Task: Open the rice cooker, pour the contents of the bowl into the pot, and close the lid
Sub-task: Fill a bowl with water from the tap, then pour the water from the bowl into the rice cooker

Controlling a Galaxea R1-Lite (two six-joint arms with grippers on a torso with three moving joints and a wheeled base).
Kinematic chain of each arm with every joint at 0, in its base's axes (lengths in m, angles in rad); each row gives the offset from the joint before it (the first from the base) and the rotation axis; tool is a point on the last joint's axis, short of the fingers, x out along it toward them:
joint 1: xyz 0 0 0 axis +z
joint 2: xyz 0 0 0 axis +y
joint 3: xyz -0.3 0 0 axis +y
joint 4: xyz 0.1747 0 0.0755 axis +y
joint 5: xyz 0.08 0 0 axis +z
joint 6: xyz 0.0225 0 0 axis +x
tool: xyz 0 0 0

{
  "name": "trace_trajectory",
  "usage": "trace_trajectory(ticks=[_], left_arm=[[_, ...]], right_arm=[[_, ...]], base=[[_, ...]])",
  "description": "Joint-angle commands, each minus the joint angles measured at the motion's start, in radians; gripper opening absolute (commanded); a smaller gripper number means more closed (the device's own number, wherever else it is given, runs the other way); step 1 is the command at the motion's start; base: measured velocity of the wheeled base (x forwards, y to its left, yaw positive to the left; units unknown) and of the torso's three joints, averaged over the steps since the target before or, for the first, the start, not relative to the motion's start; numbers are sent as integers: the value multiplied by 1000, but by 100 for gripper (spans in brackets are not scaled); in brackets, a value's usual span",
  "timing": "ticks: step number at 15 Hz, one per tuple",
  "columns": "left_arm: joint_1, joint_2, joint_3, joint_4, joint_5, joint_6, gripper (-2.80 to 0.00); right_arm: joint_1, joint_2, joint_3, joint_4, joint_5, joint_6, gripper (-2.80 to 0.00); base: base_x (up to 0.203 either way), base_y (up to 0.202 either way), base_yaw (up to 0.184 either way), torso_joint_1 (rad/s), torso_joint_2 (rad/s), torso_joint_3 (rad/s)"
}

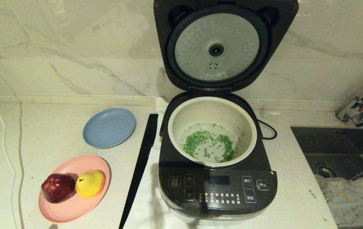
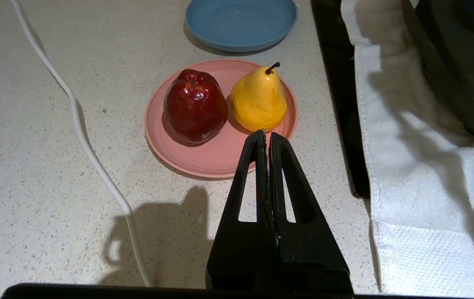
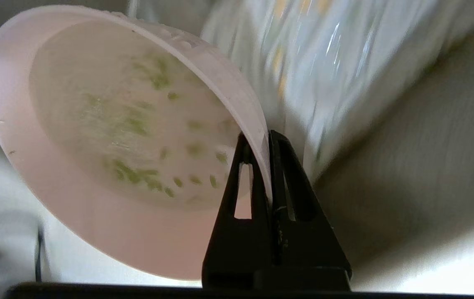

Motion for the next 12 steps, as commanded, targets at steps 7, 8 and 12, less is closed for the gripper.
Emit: trace_trajectory(ticks=[7, 8, 12], left_arm=[[0, 0, 5, 0, -1, 1, -280], [0, 0, 5, 0, -1, 1, -280], [0, 0, 5, 0, -1, 1, -280]], right_arm=[[285, -452, 151, 298, 2, -107, -280], [328, -476, 164, 303, 1, -106, -280], [515, -566, 202, 306, -57, -94, -280]], base=[[0, 0, 0, 0, 0, 0], [0, 0, 0, 0, 0, 0], [0, 0, 0, 0, 0, 0]])
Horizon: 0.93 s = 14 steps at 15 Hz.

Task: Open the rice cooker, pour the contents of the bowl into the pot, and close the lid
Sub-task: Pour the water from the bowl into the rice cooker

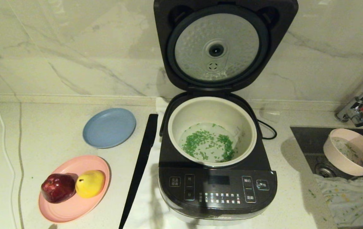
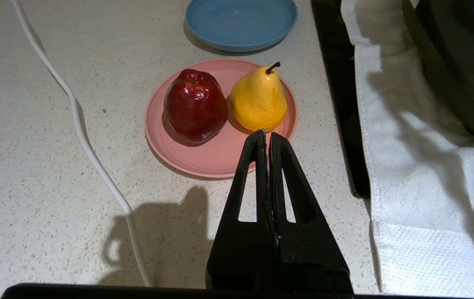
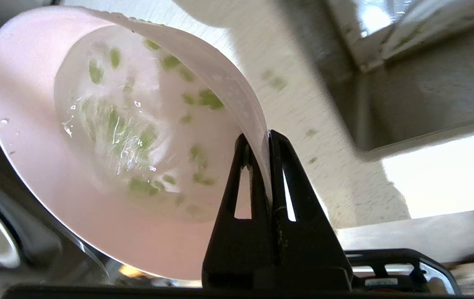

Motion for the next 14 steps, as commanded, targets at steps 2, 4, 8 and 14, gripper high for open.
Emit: trace_trajectory(ticks=[2, 4, 8, 14], left_arm=[[0, 0, 5, 0, -1, 0, -280], [0, 0, 5, 0, -1, 0, -280], [0, 0, 5, 0, -1, 0, -280], [0, 0, 5, 0, -1, 0, -280]], right_arm=[[189, -106, 21, 1, -57, 33, -280], [295, -147, 21, 0, -69, 58, -280], [450, -208, 62, -10, -181, 96, -280], [448, -237, 175, -210, -237, 100, -280]], base=[[0, 0, 0, 0, 0, 0], [0, 0, 0, 0, 0, 0], [0, 0, 0, 0, 0, 0], [0, 0, 0, 0, 0, 0]])
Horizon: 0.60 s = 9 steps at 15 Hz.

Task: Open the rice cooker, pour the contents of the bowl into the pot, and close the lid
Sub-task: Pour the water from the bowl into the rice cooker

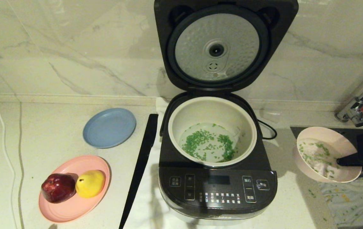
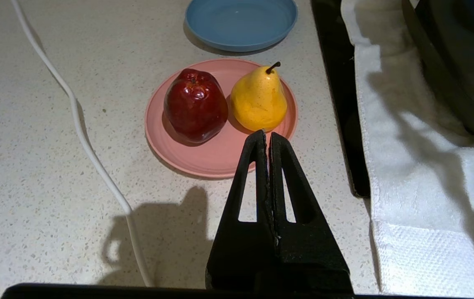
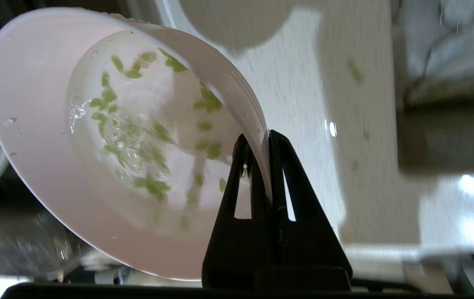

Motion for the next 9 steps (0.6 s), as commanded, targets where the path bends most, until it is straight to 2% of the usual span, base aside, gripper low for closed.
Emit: trace_trajectory(ticks=[1, 6, 9], left_arm=[[0, 0, 5, -1, 0, 1, -280], [0, 0, 5, -1, 0, 1, -280], [0, 0, 5, -1, 0, 0, -280]], right_arm=[[2, -9, 9, -35, 2, 4, -280], [43, -8, 2, -34, 18, 5, -280], [68, -33, 27, -22, 75, -27, -280]], base=[[0, 0, 0, 0, 0, 0], [0, 0, 0, 0, 0, 0], [0, 0, 0, 0, 0, 0]])
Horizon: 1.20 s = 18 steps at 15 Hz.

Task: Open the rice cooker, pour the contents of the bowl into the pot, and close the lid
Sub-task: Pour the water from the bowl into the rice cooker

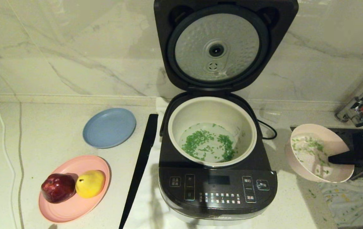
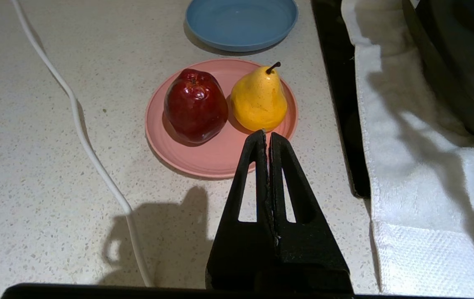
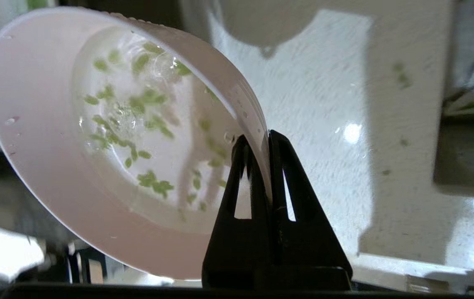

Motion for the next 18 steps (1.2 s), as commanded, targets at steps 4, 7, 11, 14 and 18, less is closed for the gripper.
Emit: trace_trajectory(ticks=[4, 7, 11, 14, 18], left_arm=[[0, 2, 5, -1, -1, 1, -280], [0, 0, 5, -1, -1, 1, -280], [0, 0, 5, -1, -1, 1, -280], [0, 0, 5, -1, -1, 1, -280], [0, 0, 5, -1, -1, 1, -280]], right_arm=[[11, -18, 17, 40, -25, -71, -280], [11, -6, 17, 29, -134, -103, -280], [11, -15, 84, -234, -205, -59, -280], [41, -33, 191, -365, -171, 14, -280], [68, -57, 198, -253, -16, 26, -280]], base=[[0, 0, 0, 0, 0, 0], [0, 0, 0, 0, 0, 0], [0, 0, 0, 0, 0, 0], [0, 0, 0, 0, 0, 0], [0, 0, 0, 0, 0, 0]])
